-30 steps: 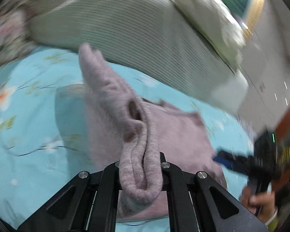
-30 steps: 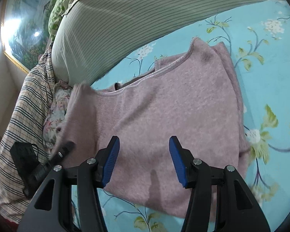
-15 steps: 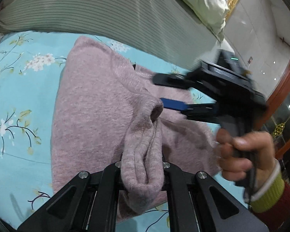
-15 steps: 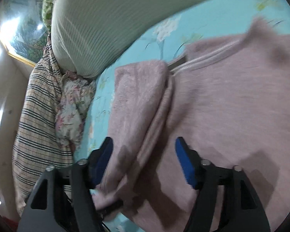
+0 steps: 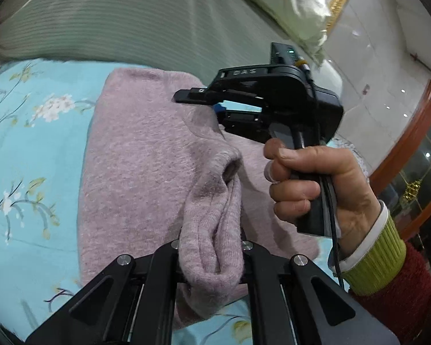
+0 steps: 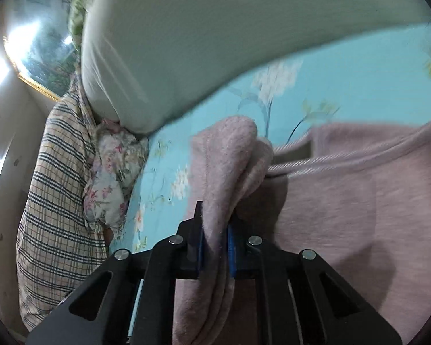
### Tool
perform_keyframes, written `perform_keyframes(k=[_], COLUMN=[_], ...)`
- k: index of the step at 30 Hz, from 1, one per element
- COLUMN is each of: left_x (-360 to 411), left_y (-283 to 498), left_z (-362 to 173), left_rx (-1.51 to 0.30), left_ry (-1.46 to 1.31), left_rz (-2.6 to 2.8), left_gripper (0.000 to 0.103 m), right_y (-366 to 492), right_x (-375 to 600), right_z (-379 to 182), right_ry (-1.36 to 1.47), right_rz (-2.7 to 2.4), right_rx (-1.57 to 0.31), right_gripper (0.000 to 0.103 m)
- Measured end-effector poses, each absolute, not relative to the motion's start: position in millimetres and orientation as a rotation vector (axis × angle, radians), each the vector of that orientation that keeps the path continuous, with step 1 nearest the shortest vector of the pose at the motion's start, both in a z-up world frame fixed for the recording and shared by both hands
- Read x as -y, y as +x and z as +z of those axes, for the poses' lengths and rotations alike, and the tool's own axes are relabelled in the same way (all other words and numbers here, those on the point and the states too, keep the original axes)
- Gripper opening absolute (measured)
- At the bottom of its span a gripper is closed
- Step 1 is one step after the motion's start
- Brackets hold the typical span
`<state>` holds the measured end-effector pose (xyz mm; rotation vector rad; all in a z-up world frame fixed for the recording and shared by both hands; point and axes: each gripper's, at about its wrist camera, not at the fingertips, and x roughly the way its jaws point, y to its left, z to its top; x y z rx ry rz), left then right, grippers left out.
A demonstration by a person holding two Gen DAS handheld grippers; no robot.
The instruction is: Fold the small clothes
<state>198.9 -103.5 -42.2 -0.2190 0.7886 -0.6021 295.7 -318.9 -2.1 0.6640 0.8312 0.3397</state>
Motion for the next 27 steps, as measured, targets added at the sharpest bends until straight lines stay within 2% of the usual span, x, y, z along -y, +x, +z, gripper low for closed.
perform_keyframes(k=[6, 13, 23, 26, 27], left_x=[166.2, 228.5, 239.0, 240.3, 242.2], left_y=[195.5, 196.0, 210.3, 209.4, 206.5], left_z=[-32.7, -66.7, -72.7, -73.4, -71.8], left_rx=[-0.803, -0.893, -0.934, -0.939, -0.941], left_ry=[-0.182, -0.124, -0.114, -0.104, -0.098], left_rz=[-0.712, -0.798, -0.800, -0.799, -0.798], left_gripper=[0.006, 0.006, 0.007, 0.008, 0.015], right_y=[249.1, 221.9, 223.5, 221.2, 219.4], right_x=[376.7, 429.0, 431.4, 431.1, 431.3], right_z=[27.2, -8.7, -18.7, -19.0, -18.1], right_ry=[0.565, 0.572, 0.533, 0.531, 0.530], right_rz=[0.194, 0.048, 0.023, 0.018, 0.011], right_rx=[-0.771, -0.831, -0.835, -0.828, -0.829], right_gripper=[0.014, 0.014, 0.014, 0.018, 0.025])
